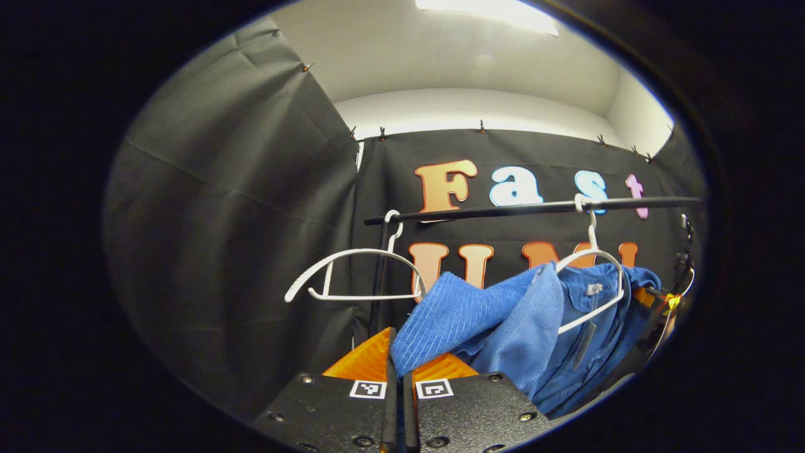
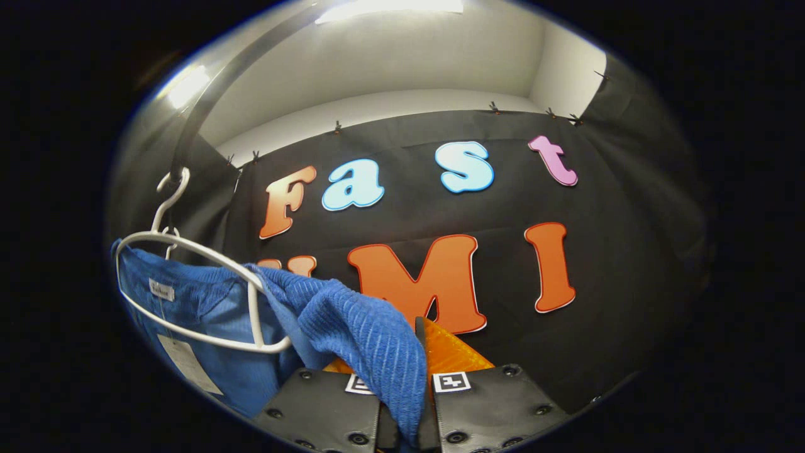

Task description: Grasp the clothes on the hanger with both hands and then place them into the laundry hamper below.

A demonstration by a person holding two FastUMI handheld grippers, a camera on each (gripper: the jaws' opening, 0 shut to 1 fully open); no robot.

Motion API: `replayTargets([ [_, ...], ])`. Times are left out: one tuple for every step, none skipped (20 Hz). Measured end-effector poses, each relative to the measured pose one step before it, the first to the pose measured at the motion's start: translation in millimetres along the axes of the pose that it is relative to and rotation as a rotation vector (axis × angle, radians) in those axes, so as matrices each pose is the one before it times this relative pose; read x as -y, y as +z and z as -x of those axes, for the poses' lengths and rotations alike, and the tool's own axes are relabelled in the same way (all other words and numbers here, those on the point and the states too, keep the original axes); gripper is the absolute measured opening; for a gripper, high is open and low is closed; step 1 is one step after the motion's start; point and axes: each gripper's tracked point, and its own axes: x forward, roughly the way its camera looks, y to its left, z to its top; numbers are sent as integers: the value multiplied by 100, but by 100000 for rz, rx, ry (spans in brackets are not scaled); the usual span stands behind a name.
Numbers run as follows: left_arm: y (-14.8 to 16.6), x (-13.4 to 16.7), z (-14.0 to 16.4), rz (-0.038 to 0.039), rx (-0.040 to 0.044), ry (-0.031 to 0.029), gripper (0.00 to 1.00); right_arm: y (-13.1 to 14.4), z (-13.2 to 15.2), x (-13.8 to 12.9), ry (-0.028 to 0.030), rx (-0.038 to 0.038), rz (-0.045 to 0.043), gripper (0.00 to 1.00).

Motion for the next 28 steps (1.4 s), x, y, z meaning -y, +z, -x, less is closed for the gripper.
replayTargets([
  [144,-912,-1322,4989,-202,-33,6,990,-213,128,-491,655,-3831,22],
  [-32,-166,-1100,6477,-1650,-1938,4,599,-434,-110,1305,894,93,22],
  [-45,365,-849,4550,-695,-2141,5,81,-481,280,-2672,1149,2072,22],
  [-122,268,-333,749,-83,-1142,4,-111,-323,565,-2979,-672,4614,22],
  [-416,58,-5,-2455,-706,-117,4,-213,-181,279,-2330,-45,3879,23],
  [-472,479,-105,-3758,-480,-743,2,-494,-564,799,-3781,336,2489,23],
  [-523,797,-192,-3216,-608,-1476,2,-754,-276,1325,-5626,-193,1212,23],
  [-732,810,-476,-2143,-1390,-1351,4,-815,-685,1143,-4422,371,1428,23],
  [-859,288,-188,-1019,-2090,10,4,-576,-648,209,-2066,224,552,24],
  [-841,11,238,217,-1456,713,2,-1318,-602,-495,1166,-2472,428,22],
  [-449,-312,278,833,-458,1608,4,-2102,-448,-718,3663,-5236,-442,22],
  [-279,-181,232,764,-369,1617,4,-2036,17,-687,3365,-5004,-903,22],
  [-377,-420,207,358,-286,1710,4,-1648,-202,-23,1567,-3068,39,22],
  [-730,-455,-106,559,-660,1752,4,-1508,241,-320,2745,-2830,-171,22],
  [-817,-402,162,660,-1031,1516,4,-1820,631,-458,3090,-3700,-639,22],
  [-1012,-420,739,697,-418,1621,4,-1471,801,-458,2564,-2652,-335,22],
  [-697,-436,828,-401,-3,1474,4,-740,959,-136,1593,-319,47,22],
  [-480,-480,925,-1572,-131,2111,7,-602,908,-116,1379,-438,-197,22],
  [-305,-528,95,-1255,-428,2623,2,-349,1128,-204,1946,-611,-1456,23],
  [-342,-551,260,-786,-451,2370,4,-155,1206,-405,2686,-888,-2344,22],
  [-634,-935,563,-193,-774,2346,4,-151,971,-538,2703,-1059,-1806,22],
  [-711,-1070,691,122,-1335,2707,4,-151,1087,-615,3089,-1127,-1677,22],
  [-581,-1253,965,-254,-1200,2874,4,40,1035,-580,2658,-600,-1031,22],
  [-580,-834,817,-374,-1262,2014,2,174,888,-539,2181,-234,-8,22],
  [-701,-315,607,-246,-1339,1066,2,-56,860,-411,1982,-635,441,23],
  [-601,-249,606,-1044,-831,917,4,-163,779,-275,1685,-1107,749,22],
  [-663,-144,701,-1914,-1201,-68,4,99,650,-226,1657,-1170,156,22],
  [-735,-111,931,-2497,-1513,184,4,74,775,-205,1499,-843,26,23],
])
